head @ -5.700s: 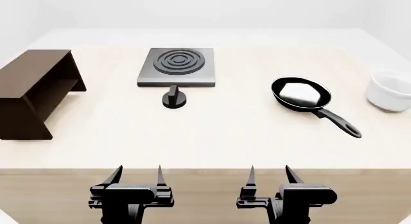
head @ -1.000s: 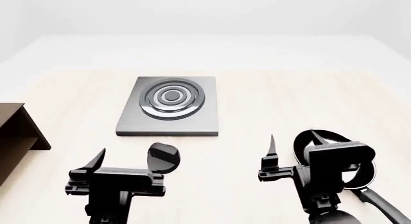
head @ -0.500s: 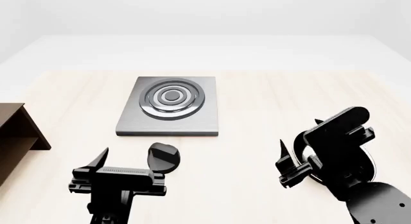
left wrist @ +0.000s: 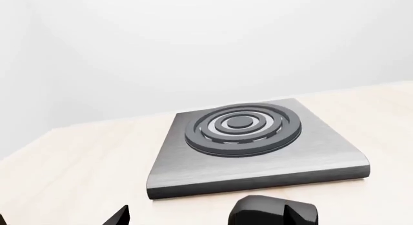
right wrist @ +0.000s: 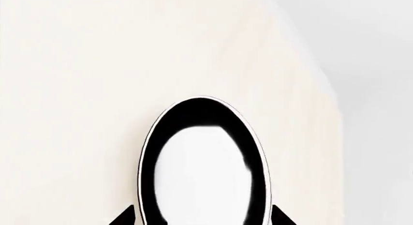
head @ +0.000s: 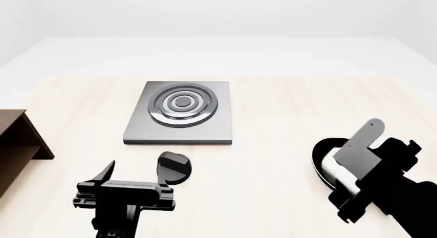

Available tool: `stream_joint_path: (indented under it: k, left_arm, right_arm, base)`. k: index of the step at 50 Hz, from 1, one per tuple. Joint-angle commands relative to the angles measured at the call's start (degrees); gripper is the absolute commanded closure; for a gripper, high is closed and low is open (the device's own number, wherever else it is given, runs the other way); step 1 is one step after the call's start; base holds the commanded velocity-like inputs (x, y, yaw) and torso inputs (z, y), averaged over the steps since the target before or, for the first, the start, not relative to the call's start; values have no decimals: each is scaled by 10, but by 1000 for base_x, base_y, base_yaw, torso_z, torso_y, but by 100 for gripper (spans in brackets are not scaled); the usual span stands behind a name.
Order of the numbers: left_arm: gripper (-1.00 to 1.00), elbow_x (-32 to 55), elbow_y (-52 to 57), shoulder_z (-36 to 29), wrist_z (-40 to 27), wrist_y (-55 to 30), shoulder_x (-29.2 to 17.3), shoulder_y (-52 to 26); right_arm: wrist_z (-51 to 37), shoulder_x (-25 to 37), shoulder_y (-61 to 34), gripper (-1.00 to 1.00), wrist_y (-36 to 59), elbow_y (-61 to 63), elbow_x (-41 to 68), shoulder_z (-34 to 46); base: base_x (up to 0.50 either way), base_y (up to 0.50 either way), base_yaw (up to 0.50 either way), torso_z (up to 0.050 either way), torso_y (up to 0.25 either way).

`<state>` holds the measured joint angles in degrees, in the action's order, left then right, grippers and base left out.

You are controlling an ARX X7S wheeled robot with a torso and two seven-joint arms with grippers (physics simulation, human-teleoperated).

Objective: Turn on the stove and put the frying pan on it.

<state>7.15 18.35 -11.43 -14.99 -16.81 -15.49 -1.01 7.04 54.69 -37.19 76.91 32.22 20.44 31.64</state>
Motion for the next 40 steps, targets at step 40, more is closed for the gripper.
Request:
stream_joint_path:
  k: [40]
  left_arm:
    - [-100,-8,-19,-16,8,12,-2,-4]
  right_arm:
    - [38,82,128,-100,-36,-157,29,-22]
  base:
    - [0,0,0,0,0]
